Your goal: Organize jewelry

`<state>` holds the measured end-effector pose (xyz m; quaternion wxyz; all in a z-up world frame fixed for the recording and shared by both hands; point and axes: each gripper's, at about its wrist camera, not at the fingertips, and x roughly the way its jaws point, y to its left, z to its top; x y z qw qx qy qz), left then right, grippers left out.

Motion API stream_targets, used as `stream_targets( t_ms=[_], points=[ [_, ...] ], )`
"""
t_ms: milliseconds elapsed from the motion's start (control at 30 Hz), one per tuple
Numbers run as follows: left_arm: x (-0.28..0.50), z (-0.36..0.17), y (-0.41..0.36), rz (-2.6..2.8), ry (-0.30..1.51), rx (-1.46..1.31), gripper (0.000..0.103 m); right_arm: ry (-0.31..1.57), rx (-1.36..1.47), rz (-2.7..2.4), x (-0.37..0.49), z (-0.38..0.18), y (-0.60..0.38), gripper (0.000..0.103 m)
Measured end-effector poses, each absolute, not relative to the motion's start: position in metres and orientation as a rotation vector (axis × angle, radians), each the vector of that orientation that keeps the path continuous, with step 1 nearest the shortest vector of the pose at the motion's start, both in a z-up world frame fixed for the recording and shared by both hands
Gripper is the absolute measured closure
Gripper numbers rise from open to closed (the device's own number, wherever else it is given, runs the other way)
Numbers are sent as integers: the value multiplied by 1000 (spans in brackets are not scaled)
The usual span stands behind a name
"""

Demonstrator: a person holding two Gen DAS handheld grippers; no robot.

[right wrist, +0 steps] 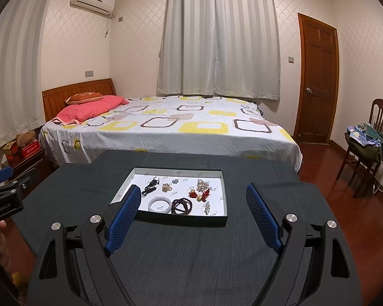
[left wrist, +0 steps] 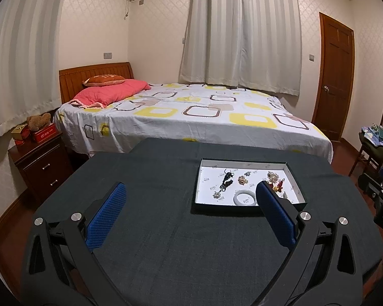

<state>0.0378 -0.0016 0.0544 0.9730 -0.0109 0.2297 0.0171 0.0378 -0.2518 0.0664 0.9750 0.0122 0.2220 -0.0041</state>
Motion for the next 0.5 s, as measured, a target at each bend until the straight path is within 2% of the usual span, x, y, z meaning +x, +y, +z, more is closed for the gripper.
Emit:
stream_targets(
  t_ms=[500],
  points=[
    [39,57,-2,41,462,-30,4,448,25,-8,38,66,-252,22]
  ],
)
